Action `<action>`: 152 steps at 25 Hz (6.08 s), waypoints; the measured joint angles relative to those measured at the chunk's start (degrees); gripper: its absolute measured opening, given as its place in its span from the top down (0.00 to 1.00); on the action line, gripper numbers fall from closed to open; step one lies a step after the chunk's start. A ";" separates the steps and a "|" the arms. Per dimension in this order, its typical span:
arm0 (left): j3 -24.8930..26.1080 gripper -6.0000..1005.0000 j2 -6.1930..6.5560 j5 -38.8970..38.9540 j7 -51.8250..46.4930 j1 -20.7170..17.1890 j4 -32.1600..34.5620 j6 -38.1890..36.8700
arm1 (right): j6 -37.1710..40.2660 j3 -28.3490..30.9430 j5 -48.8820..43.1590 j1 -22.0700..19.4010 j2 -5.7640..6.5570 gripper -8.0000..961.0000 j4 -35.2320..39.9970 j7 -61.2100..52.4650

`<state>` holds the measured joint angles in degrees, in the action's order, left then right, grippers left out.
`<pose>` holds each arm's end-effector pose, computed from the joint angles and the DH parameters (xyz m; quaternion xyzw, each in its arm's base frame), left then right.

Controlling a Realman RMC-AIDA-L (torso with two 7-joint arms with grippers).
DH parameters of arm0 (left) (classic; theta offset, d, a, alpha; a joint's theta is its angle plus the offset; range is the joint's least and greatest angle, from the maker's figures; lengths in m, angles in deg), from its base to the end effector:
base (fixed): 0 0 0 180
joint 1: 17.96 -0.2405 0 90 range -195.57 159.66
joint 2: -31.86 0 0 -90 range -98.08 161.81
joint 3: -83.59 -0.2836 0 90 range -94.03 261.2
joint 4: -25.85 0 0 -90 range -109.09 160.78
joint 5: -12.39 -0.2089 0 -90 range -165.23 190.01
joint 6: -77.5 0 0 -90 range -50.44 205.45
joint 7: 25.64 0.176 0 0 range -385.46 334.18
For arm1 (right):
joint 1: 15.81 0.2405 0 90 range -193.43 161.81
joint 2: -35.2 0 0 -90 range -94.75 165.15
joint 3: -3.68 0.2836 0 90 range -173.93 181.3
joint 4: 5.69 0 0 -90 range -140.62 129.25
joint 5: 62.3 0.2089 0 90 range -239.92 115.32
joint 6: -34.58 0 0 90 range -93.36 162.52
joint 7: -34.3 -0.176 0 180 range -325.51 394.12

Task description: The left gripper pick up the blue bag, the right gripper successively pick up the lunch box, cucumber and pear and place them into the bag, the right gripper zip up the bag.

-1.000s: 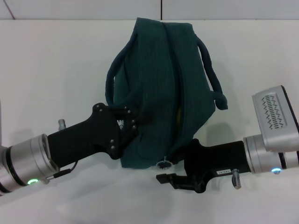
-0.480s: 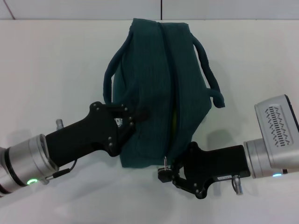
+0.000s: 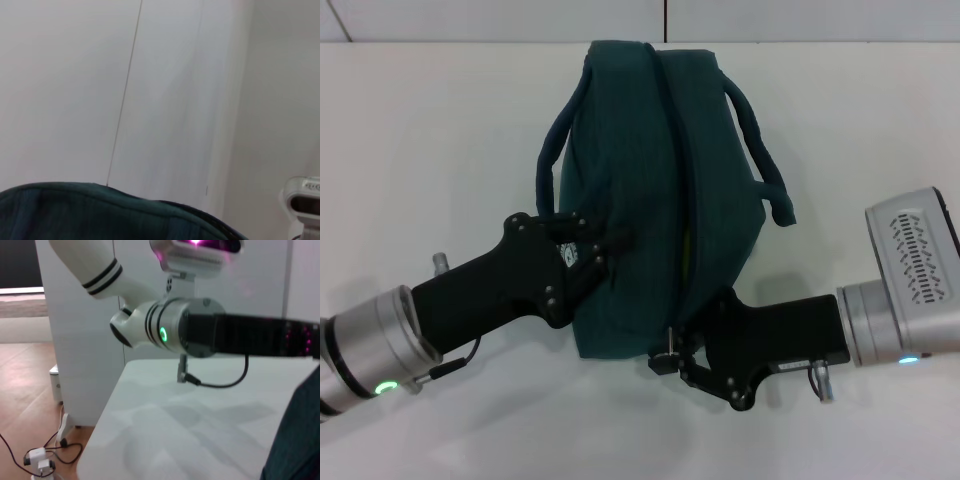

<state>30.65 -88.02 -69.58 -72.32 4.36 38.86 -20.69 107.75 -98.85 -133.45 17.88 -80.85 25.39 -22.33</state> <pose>-0.2622 0.2762 -0.0726 -0.8646 -0.1497 -0.4481 0.1710 0.2075 0.3088 -0.1445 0.9779 0.0267 -0.2073 0.0047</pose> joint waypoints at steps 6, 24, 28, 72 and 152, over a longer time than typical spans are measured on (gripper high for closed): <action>0.03 0.72 -0.03 2.05 3.08 -0.90 -2.18 -0.05 | -0.25 0.88 0.81 -0.18 0.06 0.96 1.99 0.20; -0.13 0.22 0.03 5.24 11.88 -9.26 -3.67 1.33 | 0.43 8.13 1.64 0.01 0.05 0.96 3.27 2.23; -0.99 0.40 -0.03 5.15 12.64 -8.92 -5.06 2.91 | 0.42 8.49 1.91 0.21 -0.01 0.96 3.37 2.24; -3.21 0.87 -0.57 5.51 17.79 -3.23 -7.40 9.85 | 3.16 8.45 5.04 -1.42 -0.12 0.96 3.13 3.64; -5.22 0.36 -0.65 9.31 18.75 3.20 -10.89 12.93 | 6.64 7.79 20.46 -3.57 -0.14 0.96 -3.00 11.53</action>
<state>25.43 -88.67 -60.27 -53.57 7.57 27.96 -7.76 114.39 -91.06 -113.00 14.32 -80.99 22.39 -10.80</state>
